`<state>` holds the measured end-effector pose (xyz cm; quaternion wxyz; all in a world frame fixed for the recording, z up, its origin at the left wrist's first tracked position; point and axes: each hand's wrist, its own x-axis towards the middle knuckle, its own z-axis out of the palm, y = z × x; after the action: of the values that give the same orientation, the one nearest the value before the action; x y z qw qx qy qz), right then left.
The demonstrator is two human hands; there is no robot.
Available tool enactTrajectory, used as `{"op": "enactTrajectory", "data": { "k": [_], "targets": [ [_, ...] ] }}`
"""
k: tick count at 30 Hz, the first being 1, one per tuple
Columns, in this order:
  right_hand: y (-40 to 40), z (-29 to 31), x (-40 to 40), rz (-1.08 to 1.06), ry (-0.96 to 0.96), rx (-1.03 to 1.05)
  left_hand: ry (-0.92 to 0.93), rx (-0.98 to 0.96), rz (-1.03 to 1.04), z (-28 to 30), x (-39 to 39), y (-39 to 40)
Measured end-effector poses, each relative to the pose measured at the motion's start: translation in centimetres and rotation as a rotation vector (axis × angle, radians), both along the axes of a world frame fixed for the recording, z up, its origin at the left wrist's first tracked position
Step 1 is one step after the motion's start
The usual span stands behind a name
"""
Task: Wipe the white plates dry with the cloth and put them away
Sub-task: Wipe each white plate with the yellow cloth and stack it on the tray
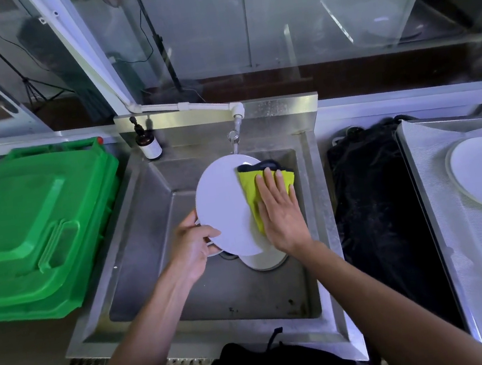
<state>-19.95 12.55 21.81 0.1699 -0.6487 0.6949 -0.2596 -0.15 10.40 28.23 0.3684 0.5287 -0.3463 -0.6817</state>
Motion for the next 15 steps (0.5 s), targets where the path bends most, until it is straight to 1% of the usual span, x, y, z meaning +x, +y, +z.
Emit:
{"op": "enactTrajectory", "data": {
  "k": [4, 7, 12, 15],
  "targets": [
    [-1.7, 1.1, -0.3, 0.037, 0.039, -0.044, -0.008, 0.005, -0.067, 0.1, 0.0, -0.2],
    [-2.5, 1.9, 0.1, 0.104, 0.053, -0.084, -0.013, 0.000, -0.117, 0.1, 0.1, -0.5],
    [-1.9, 2.8, 1.2, 0.332, -0.016, -0.165, -0.019, -0.055, -0.227, 0.3, 0.4, -1.0],
    [-0.9, 2.7, 2.0, 0.437, -0.014, -0.208, -0.014, -0.056, -0.229, 0.3, 0.7, -1.2]
  ]
}}
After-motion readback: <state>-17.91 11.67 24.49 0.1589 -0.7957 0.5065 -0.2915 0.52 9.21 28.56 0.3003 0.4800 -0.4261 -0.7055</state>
